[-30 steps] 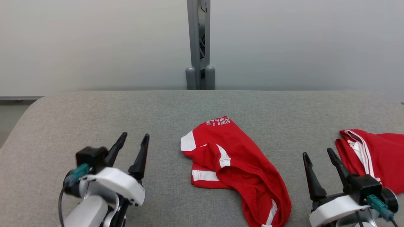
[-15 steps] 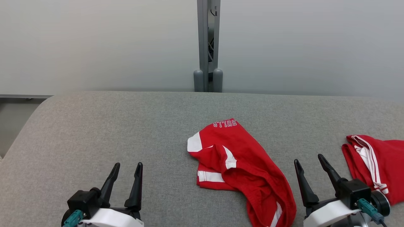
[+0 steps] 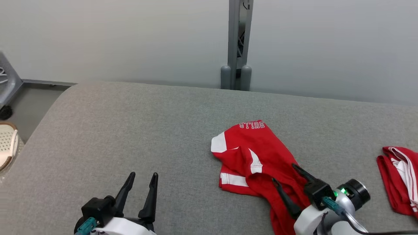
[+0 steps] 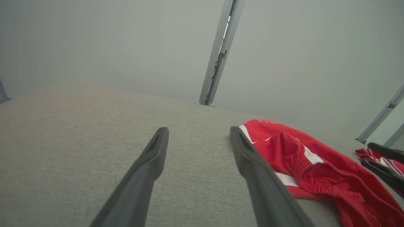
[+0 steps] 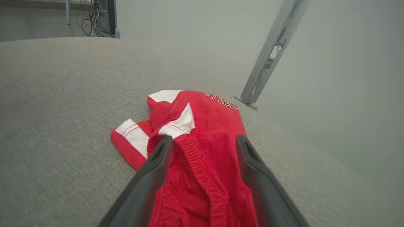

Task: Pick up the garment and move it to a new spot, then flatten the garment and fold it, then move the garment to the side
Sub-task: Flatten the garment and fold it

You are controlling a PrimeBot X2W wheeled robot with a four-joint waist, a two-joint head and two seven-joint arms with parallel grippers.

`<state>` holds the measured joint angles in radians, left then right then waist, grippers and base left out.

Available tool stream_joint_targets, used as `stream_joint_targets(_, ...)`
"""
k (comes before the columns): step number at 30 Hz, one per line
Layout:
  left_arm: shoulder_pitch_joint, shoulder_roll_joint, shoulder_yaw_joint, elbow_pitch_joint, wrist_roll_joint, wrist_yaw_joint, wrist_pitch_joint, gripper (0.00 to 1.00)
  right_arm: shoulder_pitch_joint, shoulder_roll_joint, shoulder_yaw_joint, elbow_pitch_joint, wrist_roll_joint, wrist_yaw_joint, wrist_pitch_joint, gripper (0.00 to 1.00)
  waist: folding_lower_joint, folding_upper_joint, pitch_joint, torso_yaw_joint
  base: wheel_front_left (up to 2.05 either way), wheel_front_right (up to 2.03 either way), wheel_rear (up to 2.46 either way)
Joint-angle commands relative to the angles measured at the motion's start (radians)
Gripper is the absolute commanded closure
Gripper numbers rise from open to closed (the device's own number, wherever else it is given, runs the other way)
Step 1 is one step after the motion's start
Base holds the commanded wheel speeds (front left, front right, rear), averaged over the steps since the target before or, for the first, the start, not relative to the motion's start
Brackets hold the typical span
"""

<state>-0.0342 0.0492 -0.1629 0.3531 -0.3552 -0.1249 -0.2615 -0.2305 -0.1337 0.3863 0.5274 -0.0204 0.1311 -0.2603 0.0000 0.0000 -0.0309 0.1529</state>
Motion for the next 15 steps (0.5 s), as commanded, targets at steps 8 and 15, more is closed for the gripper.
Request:
stream_joint_targets(8,-0.044,0.004,-0.027,0.011,-0.027,-0.006,-0.004,0.00,-0.152,-0.023,0.064,0.216,-0.067,-0.001,0.006,0.00,0.0000,0.0000,0.042,0.096,0.00,0.00,0.00)
stream_joint_targets(15,-0.057,0.004,-0.032,0.013,-0.037,-0.007,-0.004,0.00,-0.223,-0.020,0.043,0.321,-0.098,-0.001,-0.001,0.00,0.0000,0.0000,0.063,0.141,0.00,0.00,0.00)
